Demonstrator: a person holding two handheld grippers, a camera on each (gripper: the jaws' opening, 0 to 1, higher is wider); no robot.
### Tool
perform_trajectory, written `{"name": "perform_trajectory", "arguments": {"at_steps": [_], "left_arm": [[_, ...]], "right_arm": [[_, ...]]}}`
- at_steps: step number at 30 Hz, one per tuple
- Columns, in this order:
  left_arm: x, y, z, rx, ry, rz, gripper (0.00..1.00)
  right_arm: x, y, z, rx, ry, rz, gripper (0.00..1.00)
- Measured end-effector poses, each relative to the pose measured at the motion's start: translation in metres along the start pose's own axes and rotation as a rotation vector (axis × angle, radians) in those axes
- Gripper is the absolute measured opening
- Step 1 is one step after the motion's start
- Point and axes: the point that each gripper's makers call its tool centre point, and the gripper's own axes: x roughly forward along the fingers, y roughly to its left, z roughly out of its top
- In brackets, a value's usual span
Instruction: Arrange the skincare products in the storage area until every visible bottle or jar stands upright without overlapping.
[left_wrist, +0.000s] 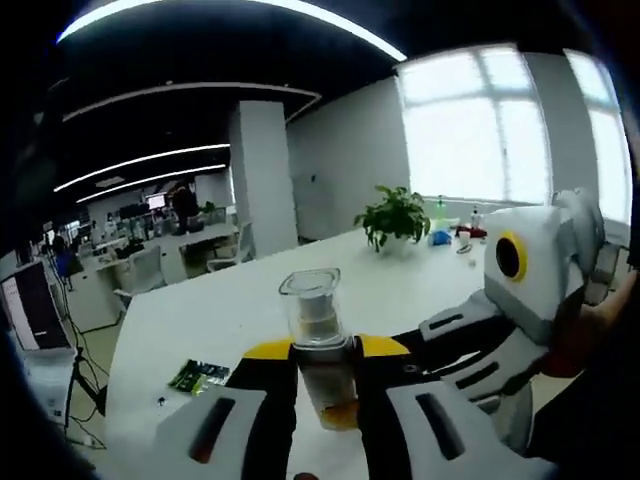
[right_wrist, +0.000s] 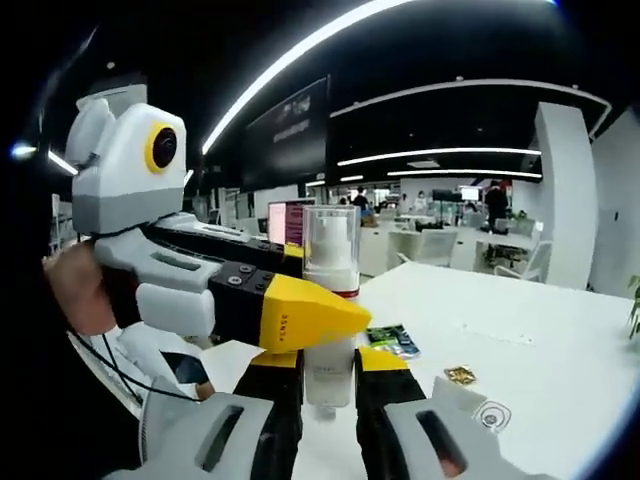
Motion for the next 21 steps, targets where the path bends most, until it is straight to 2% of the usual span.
{"name": "perform_trajectory", "arguments": {"at_steps": [1, 4, 5, 9, 13, 17, 18, 20, 21], "left_arm": [[0.000, 0.002, -0.002, -0.055, 0.007, -0.052, 0.16], [0.001, 0.004, 0.000, -0.217, -0.020, -0.137, 0.15], [0.001, 0.005, 0.000, -0.272, -0.027, -0.153, 0.15], [-0.001, 0.013, 0.000, -0.393, -0.061, -0.180, 0.16], [-0.005, 0.014, 0.001, -0.404, -0.081, -0.195, 0.16], [-0.011, 0.007, 0.008, -0.419, -0.124, -0.275, 0.22], [-0.013, 0.006, 0.008, -0.419, -0.124, -0.293, 0.23], [-0.015, 0.005, 0.008, -0.395, -0.121, -0.306, 0.25], [-0.016, 0.005, 0.009, -0.365, -0.125, -0.317, 0.26]], "right_arm": [[0.000, 0.000, -0.001, -0.011, 0.009, -0.001, 0.10], [-0.001, -0.001, 0.000, -0.030, 0.023, -0.008, 0.10], [-0.001, -0.002, 0.001, -0.038, 0.029, -0.013, 0.10], [-0.001, -0.001, 0.005, -0.107, 0.046, -0.022, 0.09], [0.000, 0.001, 0.006, -0.091, 0.043, -0.002, 0.09], [-0.001, 0.005, 0.008, -0.007, 0.017, 0.075, 0.09], [-0.001, 0.007, 0.009, 0.027, 0.000, 0.123, 0.09], [-0.003, 0.010, 0.012, 0.111, -0.037, 0.169, 0.09], [-0.007, 0.017, 0.015, 0.170, -0.062, 0.249, 0.09]]}}
